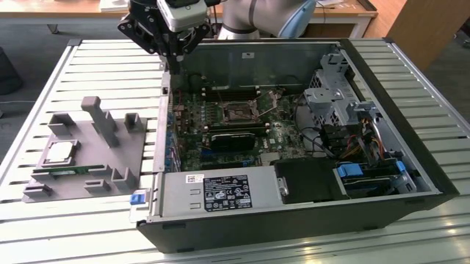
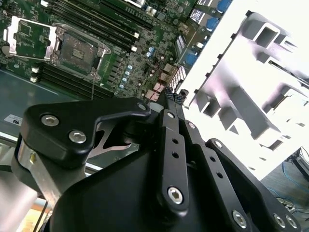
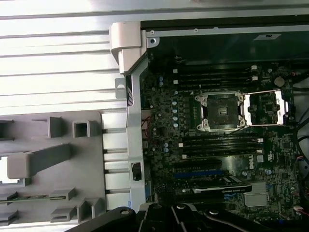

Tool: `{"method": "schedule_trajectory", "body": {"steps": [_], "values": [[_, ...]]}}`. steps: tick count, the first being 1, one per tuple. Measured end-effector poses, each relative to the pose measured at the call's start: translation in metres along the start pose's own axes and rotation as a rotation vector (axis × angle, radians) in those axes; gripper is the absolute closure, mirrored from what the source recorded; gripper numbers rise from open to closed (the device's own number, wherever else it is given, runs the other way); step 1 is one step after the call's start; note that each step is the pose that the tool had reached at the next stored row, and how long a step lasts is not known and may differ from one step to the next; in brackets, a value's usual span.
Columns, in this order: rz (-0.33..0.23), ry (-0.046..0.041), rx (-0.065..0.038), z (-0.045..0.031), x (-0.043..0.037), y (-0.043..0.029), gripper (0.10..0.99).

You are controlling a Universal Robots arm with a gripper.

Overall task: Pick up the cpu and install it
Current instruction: 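Reach for the cpu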

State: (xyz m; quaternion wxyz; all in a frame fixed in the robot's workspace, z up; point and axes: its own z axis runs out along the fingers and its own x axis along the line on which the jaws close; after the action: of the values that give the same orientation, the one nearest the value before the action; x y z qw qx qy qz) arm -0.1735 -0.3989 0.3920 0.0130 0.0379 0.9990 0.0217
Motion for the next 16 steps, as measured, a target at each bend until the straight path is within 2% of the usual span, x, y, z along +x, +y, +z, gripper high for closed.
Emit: {"method": "schedule_trajectory", "body": {"steps": [16], "values": [[0.000, 0.0000, 0.000, 0.0006, 0.0064, -0.0006, 0.980]]}}
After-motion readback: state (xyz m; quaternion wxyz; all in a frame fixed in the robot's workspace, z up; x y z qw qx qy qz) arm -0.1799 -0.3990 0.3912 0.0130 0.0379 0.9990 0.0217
